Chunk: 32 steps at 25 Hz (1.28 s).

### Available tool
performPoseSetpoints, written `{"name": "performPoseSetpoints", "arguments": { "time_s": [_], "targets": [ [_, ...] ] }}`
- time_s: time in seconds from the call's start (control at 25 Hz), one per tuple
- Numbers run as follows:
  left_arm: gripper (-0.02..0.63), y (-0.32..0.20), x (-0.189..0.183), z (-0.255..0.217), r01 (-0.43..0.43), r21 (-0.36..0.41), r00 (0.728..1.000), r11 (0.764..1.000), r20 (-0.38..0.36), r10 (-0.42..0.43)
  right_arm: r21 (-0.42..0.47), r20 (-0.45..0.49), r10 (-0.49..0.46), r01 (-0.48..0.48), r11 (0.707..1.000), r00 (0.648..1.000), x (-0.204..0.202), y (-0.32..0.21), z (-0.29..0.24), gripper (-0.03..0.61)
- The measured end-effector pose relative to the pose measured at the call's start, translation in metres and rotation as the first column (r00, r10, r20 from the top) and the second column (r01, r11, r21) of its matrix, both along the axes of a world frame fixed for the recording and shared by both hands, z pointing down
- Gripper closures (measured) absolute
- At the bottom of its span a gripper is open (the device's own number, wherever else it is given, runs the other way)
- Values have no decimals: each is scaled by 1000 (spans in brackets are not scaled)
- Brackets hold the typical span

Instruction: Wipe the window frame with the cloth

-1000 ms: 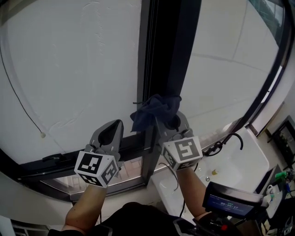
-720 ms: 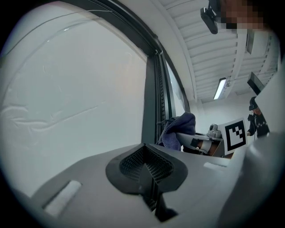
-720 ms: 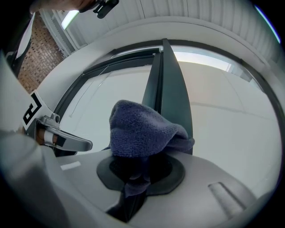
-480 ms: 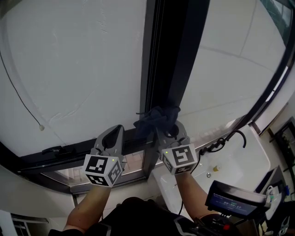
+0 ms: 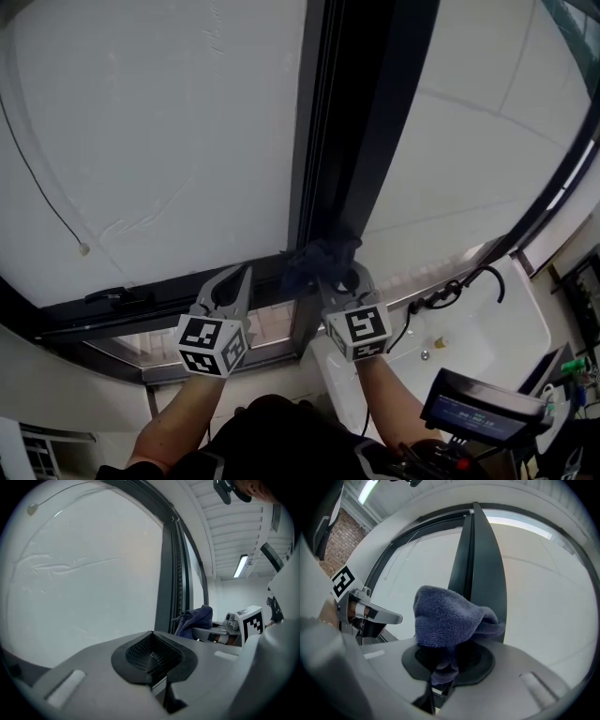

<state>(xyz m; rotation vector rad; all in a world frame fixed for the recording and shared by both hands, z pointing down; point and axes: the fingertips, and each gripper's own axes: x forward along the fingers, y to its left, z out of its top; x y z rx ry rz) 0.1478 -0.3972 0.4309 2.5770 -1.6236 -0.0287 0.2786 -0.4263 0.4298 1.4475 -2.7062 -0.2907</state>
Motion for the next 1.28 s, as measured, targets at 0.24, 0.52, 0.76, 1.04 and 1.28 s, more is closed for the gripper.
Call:
{"name": "performPoseSetpoints", "arguments": {
  "time_s": [0.24, 0.52, 0.76, 1.04, 1.28],
  "targets": [
    [620, 5, 1, 34, -1, -84, 1000, 996, -13, -1, -32, -74, 16, -19, 999, 997, -4, 1, 40, 522],
    [620, 6, -2, 59, 23, -125, 999, 992, 25, -20, -65, -69, 7, -11, 998, 998, -5, -1, 67, 522],
    [620, 9, 1, 75, 35, -149, 998, 988, 48, -28, -119, -76, -13, 4, 993, 997, -6, -1, 92, 522],
    [620, 9, 11, 89, 40, -173, 998, 984, 63, -29, -163, -93, -46, 31, 986, 995, -6, -4, 118, 522],
    [620, 8, 17, 96, 64, -181, 996, 981, 73, -52, -173, -100, -96, 78, 982, 990, -9, -2, 121, 522]
  ]
}}
